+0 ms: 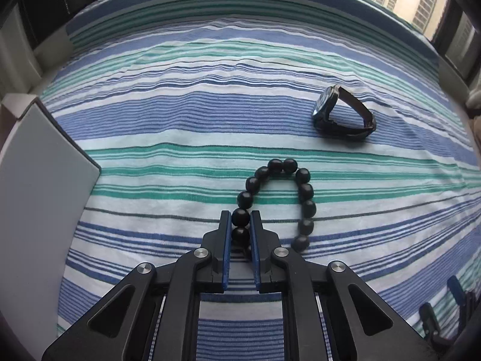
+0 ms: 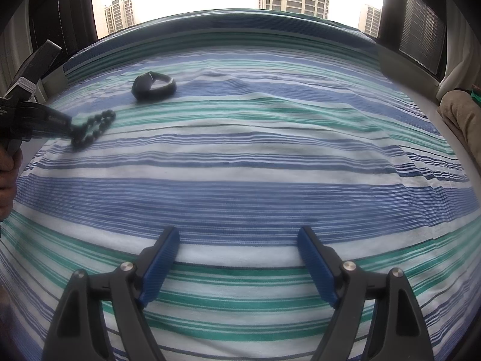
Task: Organize jewelry
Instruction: 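Grasp the black bead bracelet with the left tool and lift it, then grasp the black watch with the right tool while the left tool holds the bracelet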
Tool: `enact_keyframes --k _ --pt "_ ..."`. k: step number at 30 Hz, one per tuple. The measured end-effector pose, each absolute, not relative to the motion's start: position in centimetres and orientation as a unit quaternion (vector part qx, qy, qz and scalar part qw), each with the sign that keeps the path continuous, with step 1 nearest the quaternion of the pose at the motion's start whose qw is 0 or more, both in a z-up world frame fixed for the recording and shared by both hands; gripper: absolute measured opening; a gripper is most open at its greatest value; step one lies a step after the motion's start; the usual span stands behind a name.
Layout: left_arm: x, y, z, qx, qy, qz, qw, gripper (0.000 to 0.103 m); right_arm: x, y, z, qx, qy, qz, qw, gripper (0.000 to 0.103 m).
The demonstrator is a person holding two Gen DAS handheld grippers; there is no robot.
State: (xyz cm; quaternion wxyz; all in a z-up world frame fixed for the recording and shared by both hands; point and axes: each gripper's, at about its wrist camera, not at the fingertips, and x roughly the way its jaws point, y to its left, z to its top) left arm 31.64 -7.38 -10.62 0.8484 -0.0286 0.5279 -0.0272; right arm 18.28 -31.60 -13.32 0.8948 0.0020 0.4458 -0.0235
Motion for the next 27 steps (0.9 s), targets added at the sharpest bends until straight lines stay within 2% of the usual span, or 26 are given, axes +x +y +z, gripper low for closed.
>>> enact_keyframes --k 14,27 --pt "24.0 -0.3 -4.9 -0.145 0.482 -0.094 0.859 0.009 18.3 -31.6 -13.3 0.002 0.446 -0.024 0.895 0.083" --pt "19.4 3.4 -2.5 -0.238 0.46 -0.149 0.842 0.009 18.3 -31.6 -13.3 0.002 0.446 -0.023 0.895 0.083"
